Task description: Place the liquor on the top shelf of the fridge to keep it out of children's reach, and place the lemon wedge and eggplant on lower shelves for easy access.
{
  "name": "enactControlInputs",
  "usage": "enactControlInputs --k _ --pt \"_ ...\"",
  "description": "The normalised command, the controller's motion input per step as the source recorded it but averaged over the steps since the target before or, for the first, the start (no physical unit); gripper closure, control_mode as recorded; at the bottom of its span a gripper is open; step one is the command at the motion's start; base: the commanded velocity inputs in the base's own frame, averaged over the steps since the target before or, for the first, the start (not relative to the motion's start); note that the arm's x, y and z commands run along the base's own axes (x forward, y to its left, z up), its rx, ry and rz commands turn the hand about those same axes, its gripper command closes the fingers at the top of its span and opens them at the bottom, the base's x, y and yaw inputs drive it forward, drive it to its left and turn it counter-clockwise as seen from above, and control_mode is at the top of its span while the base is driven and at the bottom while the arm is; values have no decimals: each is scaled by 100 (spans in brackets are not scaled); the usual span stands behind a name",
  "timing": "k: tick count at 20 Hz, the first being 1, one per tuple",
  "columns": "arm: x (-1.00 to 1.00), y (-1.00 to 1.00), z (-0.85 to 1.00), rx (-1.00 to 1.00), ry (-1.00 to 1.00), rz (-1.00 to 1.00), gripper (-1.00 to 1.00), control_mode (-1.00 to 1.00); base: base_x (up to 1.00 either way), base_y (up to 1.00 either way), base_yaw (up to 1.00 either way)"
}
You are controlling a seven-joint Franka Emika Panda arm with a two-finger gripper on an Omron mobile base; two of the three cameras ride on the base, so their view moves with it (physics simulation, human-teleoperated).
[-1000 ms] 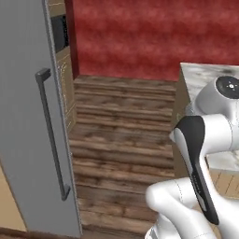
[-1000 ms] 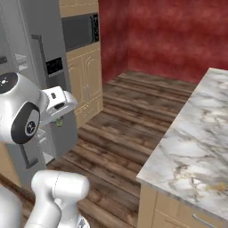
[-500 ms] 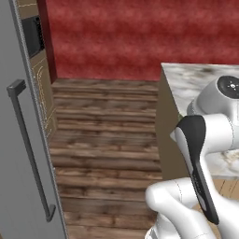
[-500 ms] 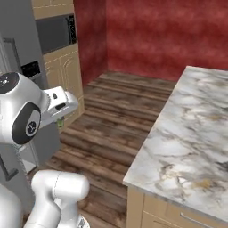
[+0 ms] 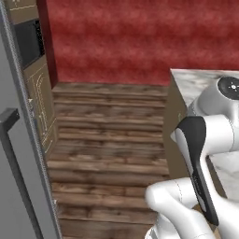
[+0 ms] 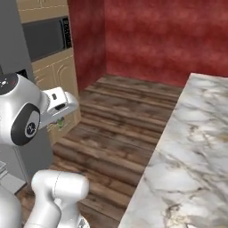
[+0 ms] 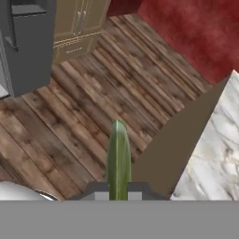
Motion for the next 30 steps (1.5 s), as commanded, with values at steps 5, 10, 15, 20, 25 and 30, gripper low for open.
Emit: enactControlInputs --k 5,10,15,20,25,30 --pt "0 0 0 0 0 0 100 100 100 18 12" --pt "0 0 0 0 0 0 100 100 100 12 39" --pt "0 0 0 0 0 0 100 100 100 2 60" --pt "0 0 0 0 0 0 100 100 76 0 69" --pt "0 0 0 0 0 0 100 100 45 7 73" --pt "0 0 0 0 0 0 100 100 37 9 75"
